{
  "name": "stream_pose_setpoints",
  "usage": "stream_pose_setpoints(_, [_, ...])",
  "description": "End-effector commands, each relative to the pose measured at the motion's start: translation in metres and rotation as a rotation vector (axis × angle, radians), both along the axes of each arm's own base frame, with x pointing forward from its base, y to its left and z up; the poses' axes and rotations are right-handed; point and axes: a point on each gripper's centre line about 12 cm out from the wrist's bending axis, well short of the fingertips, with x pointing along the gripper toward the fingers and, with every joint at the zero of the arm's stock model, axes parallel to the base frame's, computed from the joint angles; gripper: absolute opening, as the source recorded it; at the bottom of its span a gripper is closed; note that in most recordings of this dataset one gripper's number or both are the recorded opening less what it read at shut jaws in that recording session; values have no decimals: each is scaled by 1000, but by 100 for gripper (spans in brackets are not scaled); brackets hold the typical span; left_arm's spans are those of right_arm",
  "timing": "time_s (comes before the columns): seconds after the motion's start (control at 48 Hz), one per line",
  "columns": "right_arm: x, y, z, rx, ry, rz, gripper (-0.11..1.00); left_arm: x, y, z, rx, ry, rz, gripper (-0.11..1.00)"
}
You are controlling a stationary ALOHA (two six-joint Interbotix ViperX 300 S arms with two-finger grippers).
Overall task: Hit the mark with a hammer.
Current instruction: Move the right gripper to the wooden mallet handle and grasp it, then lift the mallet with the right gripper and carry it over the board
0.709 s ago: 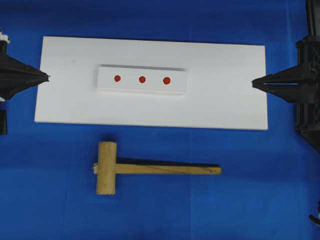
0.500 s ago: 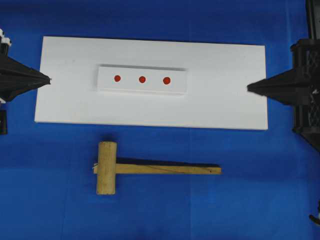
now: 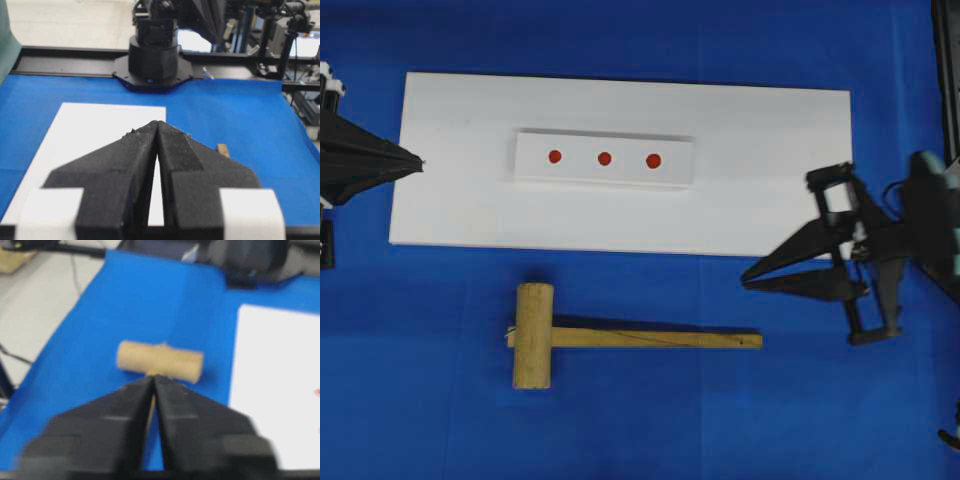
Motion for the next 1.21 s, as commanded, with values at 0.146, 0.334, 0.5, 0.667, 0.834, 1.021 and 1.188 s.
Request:
stream_pose_setpoints(0.146, [35, 12, -22, 47, 103, -20, 62, 1, 0, 0, -3, -2, -1, 0])
stream_pose_setpoints(0.334, [62, 23, -56, 79, 147, -46, 91, 0, -1, -4, -3, 5, -3, 0])
stream_pose_setpoints(0.5, [81, 33, -79, 102, 140, -69, 89, 0, 1, -8, -5, 15, 7, 0])
stream_pose_setpoints(0.667, [101, 41, -109, 113, 183, -103, 89, -1, 2, -12, -5, 21, 10, 0])
stream_pose_setpoints(0.834, [118, 42, -140, 125, 239, -164, 89, -2, 2, -16, -5, 32, 10, 0])
stream_pose_setpoints(1.021, [124, 48, -166, 116, 293, -200, 89, -2, 2, -20, -5, 41, 10, 0])
stream_pose_setpoints(1.188, [127, 54, -175, 111, 306, -196, 89, -3, 2, -20, -3, 43, 10, 0])
